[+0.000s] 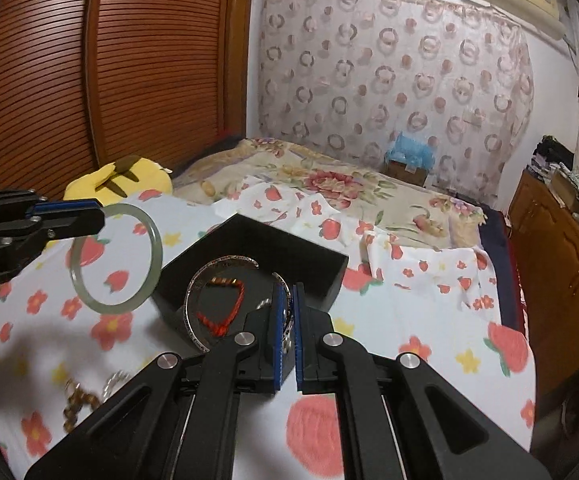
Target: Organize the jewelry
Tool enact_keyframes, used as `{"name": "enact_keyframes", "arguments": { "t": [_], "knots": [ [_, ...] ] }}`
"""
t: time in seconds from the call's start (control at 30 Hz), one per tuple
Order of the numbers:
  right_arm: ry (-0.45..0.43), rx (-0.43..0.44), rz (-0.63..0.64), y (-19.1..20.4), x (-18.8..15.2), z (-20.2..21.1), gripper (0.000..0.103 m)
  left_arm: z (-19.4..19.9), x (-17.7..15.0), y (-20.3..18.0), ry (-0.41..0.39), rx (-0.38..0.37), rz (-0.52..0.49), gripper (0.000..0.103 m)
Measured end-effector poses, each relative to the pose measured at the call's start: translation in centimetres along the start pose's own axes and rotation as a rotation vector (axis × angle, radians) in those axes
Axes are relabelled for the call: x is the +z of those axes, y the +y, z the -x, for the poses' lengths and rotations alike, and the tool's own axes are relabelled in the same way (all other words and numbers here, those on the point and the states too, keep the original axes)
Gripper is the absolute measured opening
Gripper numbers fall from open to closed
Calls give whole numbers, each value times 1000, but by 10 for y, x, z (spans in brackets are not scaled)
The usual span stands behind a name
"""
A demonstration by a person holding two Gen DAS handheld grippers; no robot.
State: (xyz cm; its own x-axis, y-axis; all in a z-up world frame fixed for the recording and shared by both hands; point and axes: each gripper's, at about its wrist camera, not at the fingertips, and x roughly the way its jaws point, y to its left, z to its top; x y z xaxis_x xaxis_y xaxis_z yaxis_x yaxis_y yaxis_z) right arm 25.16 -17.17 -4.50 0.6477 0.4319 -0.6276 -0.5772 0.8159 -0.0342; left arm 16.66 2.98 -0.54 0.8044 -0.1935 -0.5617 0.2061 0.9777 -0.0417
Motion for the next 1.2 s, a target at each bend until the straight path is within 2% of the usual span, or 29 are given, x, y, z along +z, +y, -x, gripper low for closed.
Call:
{"name": "enact_keyframes", "arguments": {
  "t": [0.3, 0.37, 0.57, 0.83, 1.2],
  "knots": [
    [70, 37, 0, -1, 0, -41, 6, -37, 21, 3, 18, 8, -23, 8],
    [86, 60, -3, -1, 0, -45, 10, -46, 25, 3, 29, 4, -25, 8],
    [94, 87, -11, -5, 3, -40, 11, -76, 30, 4, 70, -30, -13, 8],
    [83, 56, -8, -16, -4, -25, 11, -111, 28, -4, 132, -51, -32, 8],
    [84, 37, -32, -22, -22, -8, 11, -118, 25, -14, 174, -72, -43, 12]
  ]
}}
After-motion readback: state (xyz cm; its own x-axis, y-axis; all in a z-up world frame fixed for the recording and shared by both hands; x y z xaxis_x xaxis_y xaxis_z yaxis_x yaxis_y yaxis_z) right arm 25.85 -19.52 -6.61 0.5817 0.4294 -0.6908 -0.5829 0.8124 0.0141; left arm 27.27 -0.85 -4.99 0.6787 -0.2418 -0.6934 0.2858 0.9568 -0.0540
